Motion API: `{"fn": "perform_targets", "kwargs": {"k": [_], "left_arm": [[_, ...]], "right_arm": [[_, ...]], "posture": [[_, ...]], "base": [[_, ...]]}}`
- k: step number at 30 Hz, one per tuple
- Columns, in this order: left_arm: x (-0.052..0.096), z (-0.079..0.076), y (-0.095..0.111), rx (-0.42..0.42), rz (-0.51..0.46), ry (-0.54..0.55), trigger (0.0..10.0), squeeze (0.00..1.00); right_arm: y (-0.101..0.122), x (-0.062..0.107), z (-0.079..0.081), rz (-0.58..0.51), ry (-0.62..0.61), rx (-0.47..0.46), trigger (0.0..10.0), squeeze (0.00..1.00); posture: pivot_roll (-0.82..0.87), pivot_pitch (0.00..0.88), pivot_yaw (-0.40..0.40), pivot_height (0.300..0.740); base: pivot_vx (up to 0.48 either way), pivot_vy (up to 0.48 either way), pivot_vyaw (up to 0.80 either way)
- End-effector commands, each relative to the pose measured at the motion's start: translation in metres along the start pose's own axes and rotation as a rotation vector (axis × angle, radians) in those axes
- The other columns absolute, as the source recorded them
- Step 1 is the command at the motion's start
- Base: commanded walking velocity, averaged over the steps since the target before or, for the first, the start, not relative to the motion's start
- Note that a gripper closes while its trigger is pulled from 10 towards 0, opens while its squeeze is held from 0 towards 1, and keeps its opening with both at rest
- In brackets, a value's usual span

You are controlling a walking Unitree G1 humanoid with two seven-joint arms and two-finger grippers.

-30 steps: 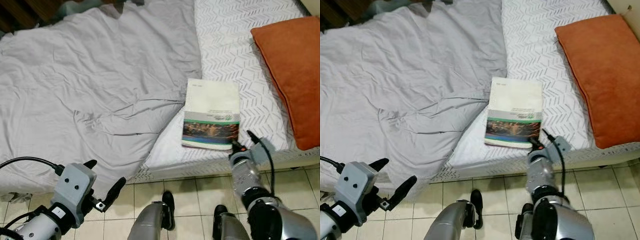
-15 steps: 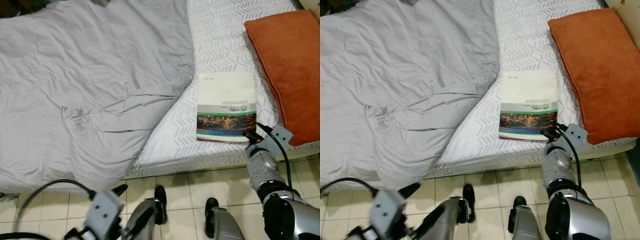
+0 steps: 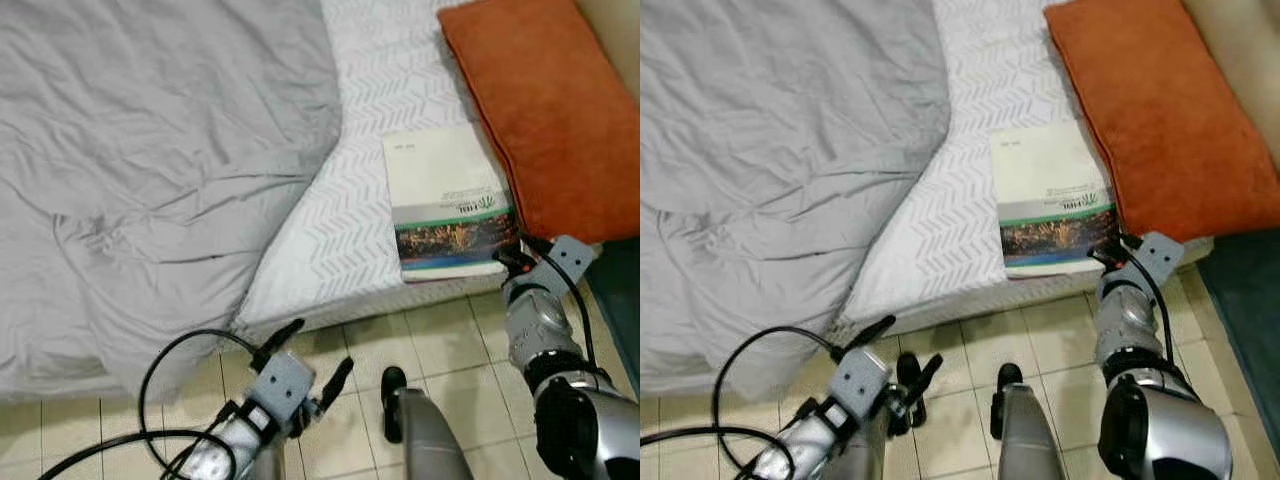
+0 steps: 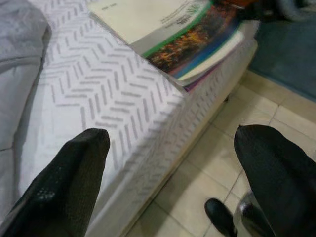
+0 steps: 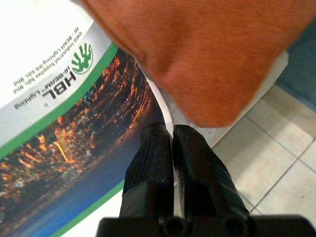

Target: Clean up the room

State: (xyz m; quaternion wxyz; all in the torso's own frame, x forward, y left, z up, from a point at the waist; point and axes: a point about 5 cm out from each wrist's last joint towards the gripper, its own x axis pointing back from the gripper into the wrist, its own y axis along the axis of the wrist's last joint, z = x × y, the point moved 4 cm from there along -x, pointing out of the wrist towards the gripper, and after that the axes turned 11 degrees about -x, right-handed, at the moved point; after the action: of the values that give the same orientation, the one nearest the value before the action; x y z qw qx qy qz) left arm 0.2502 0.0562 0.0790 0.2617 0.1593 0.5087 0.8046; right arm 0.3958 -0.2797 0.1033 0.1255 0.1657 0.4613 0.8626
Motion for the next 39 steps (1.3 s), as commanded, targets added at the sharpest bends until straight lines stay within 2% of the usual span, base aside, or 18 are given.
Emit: {"fn": "perform_targets", "kwargs": {"k": [1,5,7,9,11,12,13,14,22,26,33,34,35,37,39], "left_arm": [[0.006,-0.008,-0.017,0.021,0.055,0.002,10.0,0.0],[-0.004,0.003,-0.019,0.022,0.041,0.068,10.0,0.0],[-0.007,0.014,-0.016,0.019,0.025,0.114,10.0,0.0],[-0.007,0.014,-0.016,0.019,0.025,0.114,10.0,0.0],[-0.003,0.02,-0.012,0.016,0.011,0.141,10.0,0.0],[-0.003,0.02,-0.012,0.016,0.011,0.141,10.0,0.0],[0.0,0.021,-0.01,0.016,0.004,0.151,10.0,0.0],[0.004,0.02,-0.007,0.021,-0.004,0.155,10.0,0.0],[0.019,0.006,0.011,0.051,-0.062,0.155,10.0,0.0],[0.021,0.005,0.013,0.045,-0.067,0.155,10.0,0.0],[0.023,0.007,0.015,0.037,-0.056,0.162,10.0,0.0],[0.023,0.007,0.015,0.037,-0.055,0.161,10.0,0.0],[0.023,0.007,0.015,0.037,-0.055,0.161,10.0,0.0],[0.024,0.006,0.015,0.037,-0.052,0.159,10.0,0.0],[0.024,0.005,0.015,0.038,-0.049,0.158,10.0,0.0]], "right_arm": [[-0.009,0.003,-0.015,0.035,-0.045,-0.045,10.0,0.0],[-0.009,0.002,-0.01,0.054,-0.016,-0.061,10.0,0.0],[-0.003,-0.001,0.001,0.054,0.019,-0.041,10.0,0.0],[-0.003,-0.001,0.001,0.054,0.019,-0.041,10.0,0.0],[0.003,-0.005,0.016,0.046,0.061,-0.012,10.0,0.0],[0.003,-0.005,0.016,0.046,0.061,-0.012,10.0,0.0],[0.006,-0.006,0.024,0.042,0.081,-0.005,10.0,0.0],[0.008,-0.007,0.031,0.038,0.098,0.001,10.0,0.0],[0.016,-0.009,0.053,0.029,0.154,0.063,10.0,0.0],[0.019,-0.01,0.059,0.028,0.17,0.121,10.0,0.0],[0.019,-0.01,0.06,0.029,0.173,0.172,10.0,0.0],[0.019,-0.01,0.06,0.029,0.171,0.175,10.0,0.05],[0.019,-0.01,0.06,0.029,0.171,0.175,10.0,0.05],[0.02,-0.011,0.058,0.026,0.162,0.179,10.0,1.0],[0.02,-0.011,0.057,0.025,0.158,0.181,10.0,1.0]], "posture": [[-0.02,0.656,0.089,0.74],[-0.01,0.655,0.094,0.74],[0.02,0.645,0.106,0.74],[0.02,0.645,0.106,0.74],[0.03,0.637,0.11,0.74],[0.03,0.637,0.11,0.74],[0.04,0.636,0.11,0.74],[0.05,0.631,0.113,0.74],[0.08,0.619,0.119,0.74],[0.09,0.616,0.118,0.74],[0.09,0.619,0.117,0.74],[0.09,0.62,0.118,0.74],[0.09,0.62,0.118,0.74],[0.09,0.62,0.118,0.74],[0.09,0.62,0.118,0.74]], "base": [[0.0,0.0,0.0],[0.0,0.0,0.0],[0.0,0.0,0.0],[0.0,0.0,0.0],[0.0,0.0,0.0],[0.0,0.0,0.0],[0.0,0.0,0.0],[0.0,0.0,0.0],[0.0,0.0,0.0],[0.0,0.0,0.0],[0.0,0.0,0.0],[0.0,0.0,0.0],[0.0,0.0,0.0],[0.0,0.0,0.0],[0.0,0.0,0.0]]}}
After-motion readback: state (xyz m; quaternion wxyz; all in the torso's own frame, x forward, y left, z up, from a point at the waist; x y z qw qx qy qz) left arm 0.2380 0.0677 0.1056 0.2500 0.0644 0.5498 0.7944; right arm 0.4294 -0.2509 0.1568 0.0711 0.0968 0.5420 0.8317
